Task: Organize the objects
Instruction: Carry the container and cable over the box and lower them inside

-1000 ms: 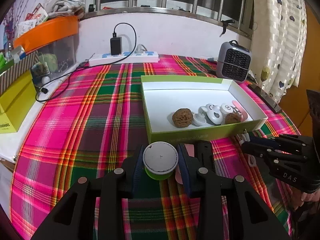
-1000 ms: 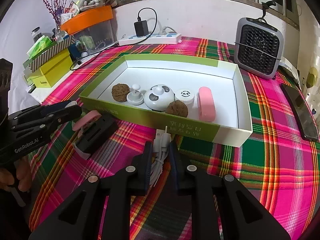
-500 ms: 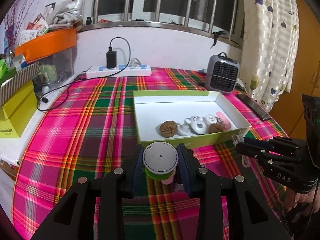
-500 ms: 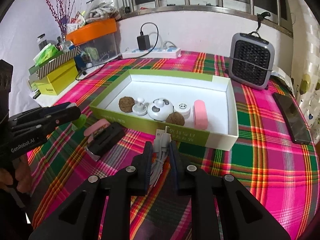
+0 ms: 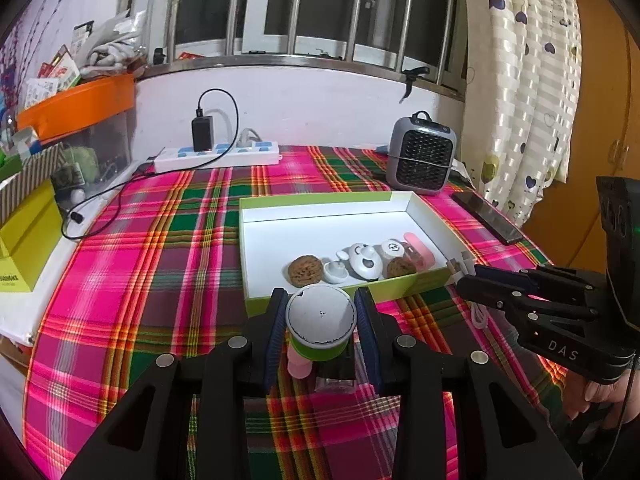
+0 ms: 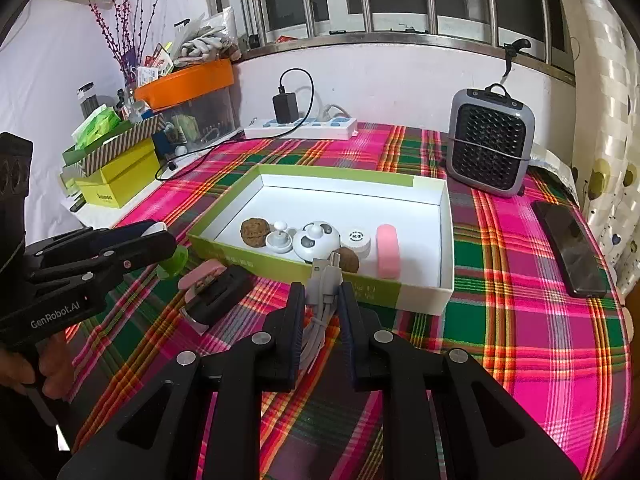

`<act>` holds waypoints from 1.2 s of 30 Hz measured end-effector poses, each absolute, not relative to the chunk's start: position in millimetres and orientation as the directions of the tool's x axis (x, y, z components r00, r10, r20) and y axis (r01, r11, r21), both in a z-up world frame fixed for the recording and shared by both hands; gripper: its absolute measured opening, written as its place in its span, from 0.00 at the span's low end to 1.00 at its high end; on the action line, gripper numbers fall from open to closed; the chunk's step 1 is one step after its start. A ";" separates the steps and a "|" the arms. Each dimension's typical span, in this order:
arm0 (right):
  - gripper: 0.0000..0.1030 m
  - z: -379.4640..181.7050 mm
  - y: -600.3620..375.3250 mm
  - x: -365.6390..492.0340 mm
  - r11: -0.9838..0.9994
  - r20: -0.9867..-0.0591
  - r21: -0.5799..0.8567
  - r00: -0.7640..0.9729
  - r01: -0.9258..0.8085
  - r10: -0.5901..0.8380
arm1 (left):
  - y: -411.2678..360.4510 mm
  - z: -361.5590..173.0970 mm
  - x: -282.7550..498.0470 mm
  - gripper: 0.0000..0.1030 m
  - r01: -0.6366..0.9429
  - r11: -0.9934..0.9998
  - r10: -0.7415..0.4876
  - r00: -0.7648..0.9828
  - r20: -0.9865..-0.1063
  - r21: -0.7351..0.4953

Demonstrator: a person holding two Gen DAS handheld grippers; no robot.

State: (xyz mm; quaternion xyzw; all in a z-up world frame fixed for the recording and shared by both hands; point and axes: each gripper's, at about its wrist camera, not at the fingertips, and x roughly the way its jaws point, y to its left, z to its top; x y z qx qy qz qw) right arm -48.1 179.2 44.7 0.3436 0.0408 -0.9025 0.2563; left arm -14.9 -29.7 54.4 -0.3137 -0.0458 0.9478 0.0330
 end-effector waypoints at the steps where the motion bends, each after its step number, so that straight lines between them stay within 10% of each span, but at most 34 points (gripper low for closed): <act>1: 0.17 45.2 179.6 -48.1 -0.865 -0.640 0.102 -0.633 0.492 -0.436 | -28.6 54.8 -15.3 0.31 -0.037 -0.994 0.093 -0.801 -0.591 -0.107; 36: 0.17 58.8 167.6 -93.4 -0.853 -0.641 0.040 -0.641 0.520 -0.421 | -2.8 67.2 -82.0 0.31 -0.095 -0.994 0.106 -0.793 -0.600 -0.051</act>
